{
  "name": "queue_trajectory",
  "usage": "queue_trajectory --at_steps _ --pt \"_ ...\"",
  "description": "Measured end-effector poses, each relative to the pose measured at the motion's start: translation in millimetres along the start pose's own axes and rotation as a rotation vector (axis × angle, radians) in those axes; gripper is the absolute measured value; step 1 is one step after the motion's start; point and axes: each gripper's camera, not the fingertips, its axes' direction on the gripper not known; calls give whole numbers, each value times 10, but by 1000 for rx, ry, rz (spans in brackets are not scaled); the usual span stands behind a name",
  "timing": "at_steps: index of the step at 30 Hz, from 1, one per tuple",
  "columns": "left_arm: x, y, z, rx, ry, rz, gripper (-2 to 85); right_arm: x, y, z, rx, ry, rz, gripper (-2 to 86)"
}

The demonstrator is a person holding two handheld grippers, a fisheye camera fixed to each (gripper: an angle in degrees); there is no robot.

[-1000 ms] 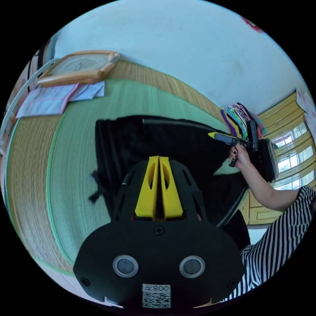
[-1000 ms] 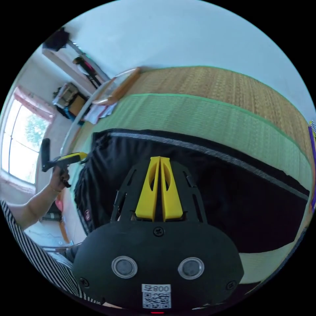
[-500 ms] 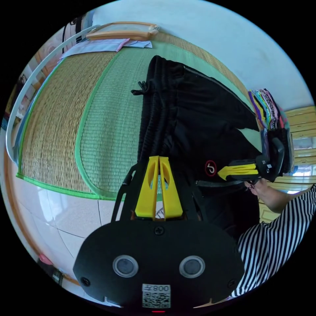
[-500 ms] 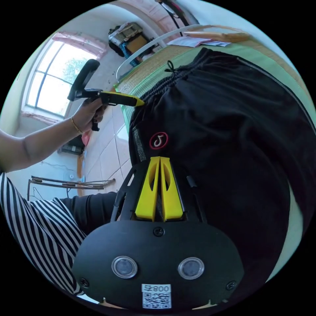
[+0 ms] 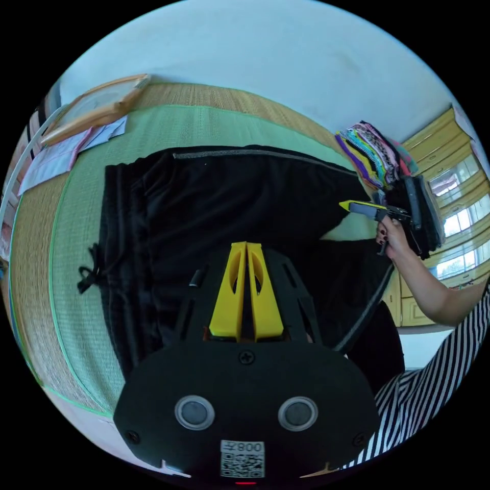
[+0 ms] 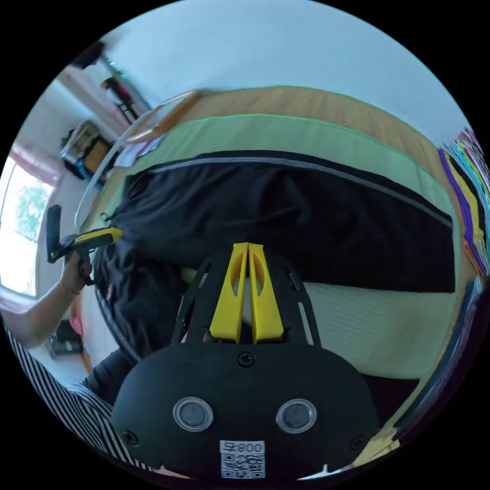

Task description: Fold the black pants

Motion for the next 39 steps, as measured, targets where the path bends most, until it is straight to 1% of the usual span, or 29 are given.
queue_trajectory --at_steps 2,4,8,11,14,17,20,22,25,28,31,34,36,39 --pt "17 -186 214 -51 -39 -7 1 297 69 66 -28 31 55 1" --pt "6 -272 233 -21 -21 -53 2 482 184 31 0 -40 83 1" --pt "181 -334 252 -31 -37 -54 1 580 410 -81 6 -26 69 1" --pt "391 -241 175 -4 -19 -20 1 716 664 -337 57 -62 82 0" --pt "566 -74 137 -4 6 -17 0 933 1093 -706 112 -46 119 0" --pt "680 95 178 -46 -39 -42 0 1225 1658 -984 107 -8 197 0" --pt "719 236 277 -97 -79 -110 0 1558 2273 -1086 49 68 313 1" --pt "742 291 327 -106 -66 -143 0 1766 2608 -1106 29 98 394 1" --pt "804 300 378 -75 -18 -184 0 2094 2991 -1058 6 124 509 1" --pt "960 210 438 -104 -43 -181 0 2352 3172 -1046 42 63 548 0" --pt "1165 141 454 -110 -66 -174 0 2526 3243 -1090 14 47 550 0" --pt "1373 128 459 -93 -32 -163 0 2591 3354 -1194 12 85 532 0" --pt "1489 145 482 -95 -24 -167 0 2651 3523 -1318 51 60 538 0" --pt "1674 200 533 -94 50 -188 0 2714 3795 -1444 77 20 550 0"
